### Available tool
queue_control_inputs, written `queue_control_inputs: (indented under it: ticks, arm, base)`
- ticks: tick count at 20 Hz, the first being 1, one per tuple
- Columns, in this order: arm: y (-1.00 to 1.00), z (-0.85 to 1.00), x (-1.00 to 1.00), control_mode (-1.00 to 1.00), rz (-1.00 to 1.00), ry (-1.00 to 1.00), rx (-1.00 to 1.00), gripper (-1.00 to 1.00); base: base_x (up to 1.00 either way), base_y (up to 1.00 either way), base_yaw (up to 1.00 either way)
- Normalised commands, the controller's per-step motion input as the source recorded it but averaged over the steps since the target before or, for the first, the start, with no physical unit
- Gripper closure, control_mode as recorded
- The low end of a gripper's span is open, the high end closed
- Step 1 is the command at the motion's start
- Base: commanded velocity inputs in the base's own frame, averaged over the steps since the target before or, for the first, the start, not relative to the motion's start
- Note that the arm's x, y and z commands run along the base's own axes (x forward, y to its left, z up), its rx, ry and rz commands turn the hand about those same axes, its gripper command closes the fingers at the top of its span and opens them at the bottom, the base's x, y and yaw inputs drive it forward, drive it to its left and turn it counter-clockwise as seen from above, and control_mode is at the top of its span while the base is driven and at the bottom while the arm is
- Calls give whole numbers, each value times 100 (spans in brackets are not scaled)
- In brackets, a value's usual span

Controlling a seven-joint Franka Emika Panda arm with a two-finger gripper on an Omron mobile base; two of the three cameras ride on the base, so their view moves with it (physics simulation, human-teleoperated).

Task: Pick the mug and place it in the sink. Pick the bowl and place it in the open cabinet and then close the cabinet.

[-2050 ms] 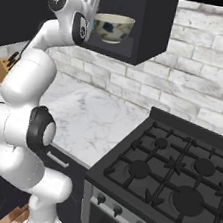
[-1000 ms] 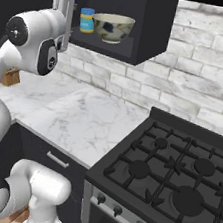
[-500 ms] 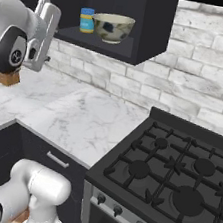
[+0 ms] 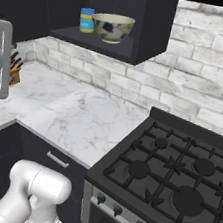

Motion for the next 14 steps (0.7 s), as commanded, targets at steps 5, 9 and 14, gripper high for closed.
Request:
queue_control_inputs:
  ticks: [5, 9, 14]
  arm:
    - [9, -2, -76, -100, 13, -18, -2, -100]
    - [22, -7, -46, -100, 6, -3, 0, -100]
    - [25, -1, -34, -100, 1, 0, 0, -100]
  base:
    - [0, 0, 0]
    - [0, 0, 0]
    - [0, 0, 0]
